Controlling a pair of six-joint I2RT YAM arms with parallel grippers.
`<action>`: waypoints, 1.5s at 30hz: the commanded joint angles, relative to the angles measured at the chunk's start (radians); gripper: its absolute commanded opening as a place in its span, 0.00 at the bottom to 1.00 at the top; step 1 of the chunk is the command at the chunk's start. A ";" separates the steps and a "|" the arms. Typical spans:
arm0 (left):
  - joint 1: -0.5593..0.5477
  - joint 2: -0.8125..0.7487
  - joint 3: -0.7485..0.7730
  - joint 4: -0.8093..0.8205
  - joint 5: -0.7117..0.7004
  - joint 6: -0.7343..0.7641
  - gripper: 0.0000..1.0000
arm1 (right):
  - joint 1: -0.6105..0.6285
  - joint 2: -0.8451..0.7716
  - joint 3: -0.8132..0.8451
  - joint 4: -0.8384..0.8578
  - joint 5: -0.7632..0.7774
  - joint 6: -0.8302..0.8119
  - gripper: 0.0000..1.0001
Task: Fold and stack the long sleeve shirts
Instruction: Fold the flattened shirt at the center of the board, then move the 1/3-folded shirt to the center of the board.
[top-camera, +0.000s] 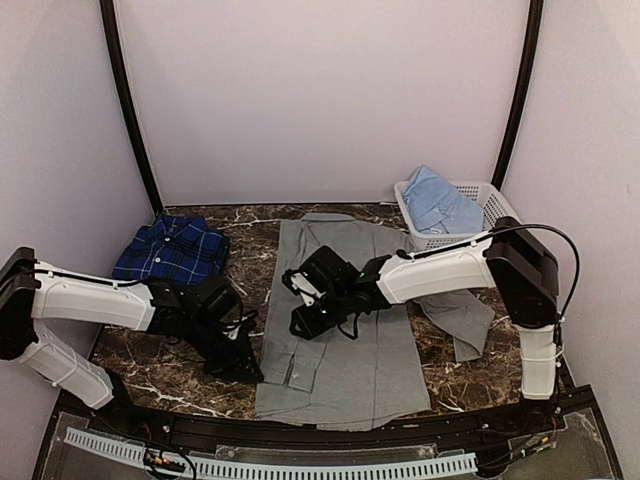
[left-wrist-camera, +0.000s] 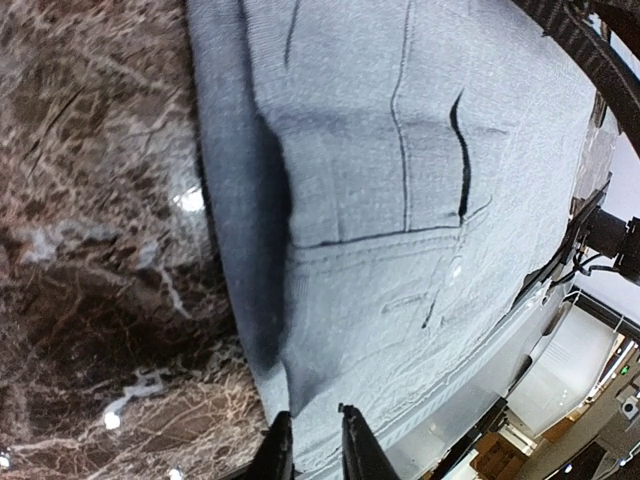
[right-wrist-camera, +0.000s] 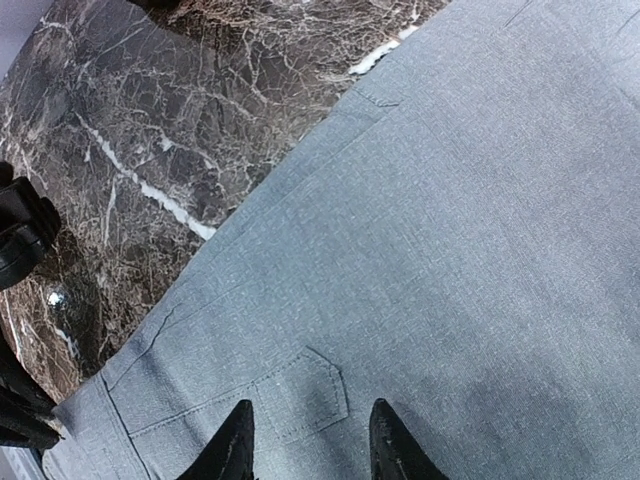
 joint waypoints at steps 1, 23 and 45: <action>-0.005 -0.033 0.044 -0.120 -0.014 0.039 0.19 | 0.005 -0.030 -0.013 0.001 0.030 -0.013 0.36; 0.107 0.243 0.411 0.074 -0.207 0.179 0.24 | -0.086 -0.218 -0.140 0.044 0.081 0.068 0.37; 0.216 0.660 0.568 0.263 -0.351 0.156 0.19 | -0.282 0.072 0.004 0.093 0.186 0.030 0.22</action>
